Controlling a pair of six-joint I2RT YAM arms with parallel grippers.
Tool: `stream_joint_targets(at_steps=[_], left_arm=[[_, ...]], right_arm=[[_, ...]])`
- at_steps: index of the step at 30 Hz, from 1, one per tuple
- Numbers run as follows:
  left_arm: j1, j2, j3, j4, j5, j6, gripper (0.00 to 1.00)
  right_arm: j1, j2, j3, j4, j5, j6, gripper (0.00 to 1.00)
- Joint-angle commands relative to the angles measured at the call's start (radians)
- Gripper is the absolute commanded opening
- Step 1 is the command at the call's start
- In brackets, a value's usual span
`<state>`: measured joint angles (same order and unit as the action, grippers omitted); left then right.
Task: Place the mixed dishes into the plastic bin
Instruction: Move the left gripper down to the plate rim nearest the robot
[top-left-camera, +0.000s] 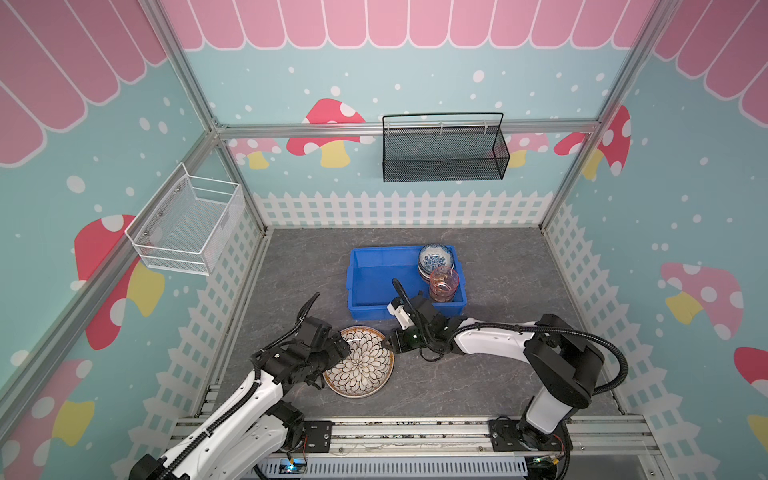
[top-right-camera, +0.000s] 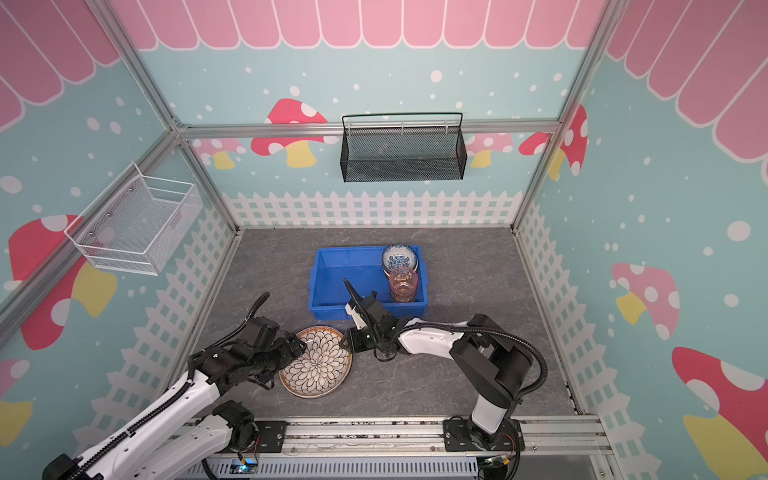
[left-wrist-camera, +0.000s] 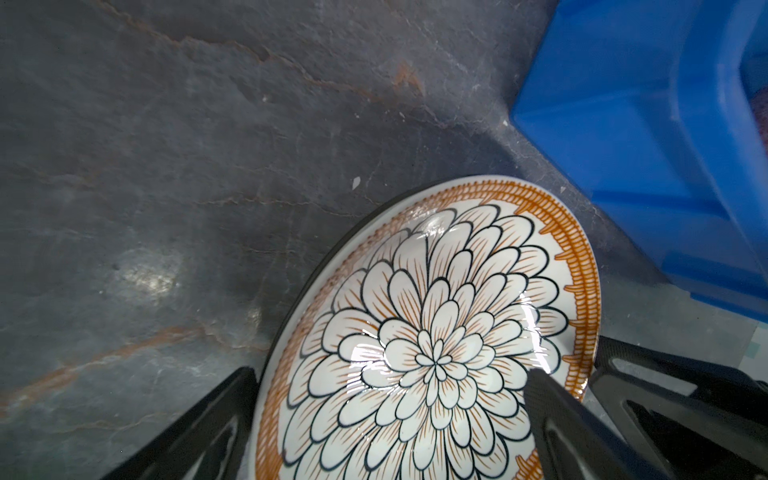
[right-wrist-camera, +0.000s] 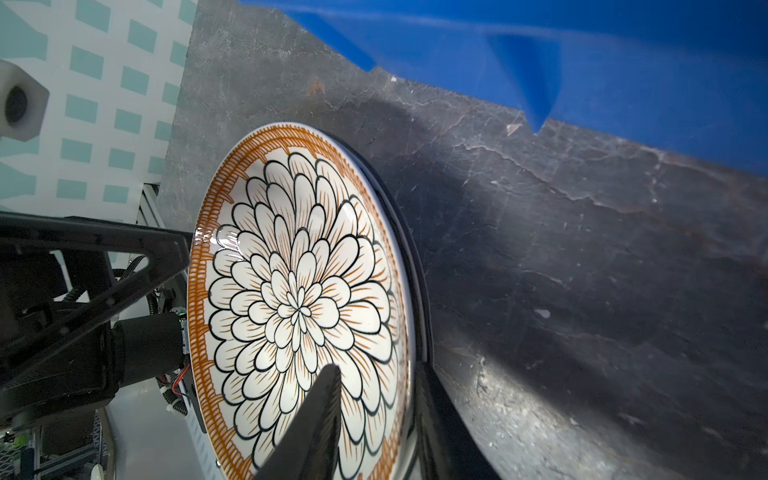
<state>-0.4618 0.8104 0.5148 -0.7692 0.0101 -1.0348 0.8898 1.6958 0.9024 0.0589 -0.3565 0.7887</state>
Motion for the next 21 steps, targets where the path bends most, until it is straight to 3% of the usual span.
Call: stream_joint_targets(at_steps=[1, 21], left_arm=[[-0.017, 0.010, -0.016, 0.072, 0.020, -0.033, 0.99], [-0.040, 0.068, -0.015, 0.132, 0.020, -0.037, 0.99]], right_arm=[[0.018, -0.040, 0.003, 0.030, -0.074, 0.020, 0.33], [-0.012, -0.071, -0.015, 0.027, -0.096, 0.030, 0.31]])
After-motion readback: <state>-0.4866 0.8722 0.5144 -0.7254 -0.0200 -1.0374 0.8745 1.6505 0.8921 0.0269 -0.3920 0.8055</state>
